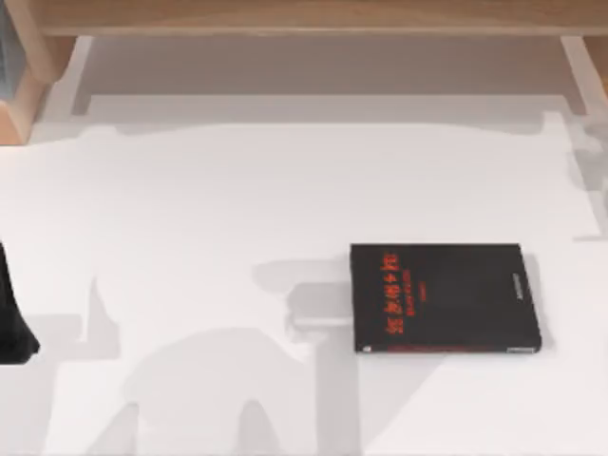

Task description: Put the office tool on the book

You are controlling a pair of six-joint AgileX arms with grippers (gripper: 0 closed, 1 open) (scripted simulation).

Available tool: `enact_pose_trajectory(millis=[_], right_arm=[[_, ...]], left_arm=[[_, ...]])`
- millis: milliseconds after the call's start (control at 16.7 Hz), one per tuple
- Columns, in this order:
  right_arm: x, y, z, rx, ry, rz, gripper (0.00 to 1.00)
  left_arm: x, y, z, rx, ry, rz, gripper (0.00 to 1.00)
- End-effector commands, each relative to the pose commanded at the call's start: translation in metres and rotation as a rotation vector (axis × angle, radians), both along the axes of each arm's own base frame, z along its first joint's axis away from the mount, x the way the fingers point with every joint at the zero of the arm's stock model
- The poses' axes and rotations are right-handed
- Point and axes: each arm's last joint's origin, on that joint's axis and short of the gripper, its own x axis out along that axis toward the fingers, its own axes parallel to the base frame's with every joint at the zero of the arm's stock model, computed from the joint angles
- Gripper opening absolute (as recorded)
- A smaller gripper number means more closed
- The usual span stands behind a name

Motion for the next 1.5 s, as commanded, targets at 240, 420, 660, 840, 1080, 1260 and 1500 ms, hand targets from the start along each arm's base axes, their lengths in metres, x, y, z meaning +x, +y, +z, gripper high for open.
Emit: enact_pose_trajectory(millis=[240,420,660,840,1080,1260,1500], right_arm=[[0.075,-0.038,-0.018,0.029,0.219,-0.031,1.00],[0.120,-0.067,-0.049,0.061,0.366,-0.047,1.00],[0.159,-0.100,-0.099,0.107,0.527,-0.058,1.00],[0.176,-0.115,-0.132,0.136,0.610,-0.056,1.00],[0.187,-0.121,-0.158,0.155,0.660,-0.045,1.00],[0.189,-0.121,-0.161,0.157,0.664,-0.042,1.00],[0.190,-0.119,-0.161,0.156,0.665,-0.039,1.00]], left_arm=[[0.000,0.000,0.000,0.000,0.000,0.000,1.00],[0.000,0.000,0.000,0.000,0.000,0.000,1.00],[0.000,0.000,0.000,0.000,0.000,0.000,1.00],[0.000,0.000,0.000,0.000,0.000,0.000,1.00],[0.000,0.000,0.000,0.000,0.000,0.000,1.00],[0.000,0.000,0.000,0.000,0.000,0.000,1.00],[0.000,0.000,0.000,0.000,0.000,0.000,1.00]])
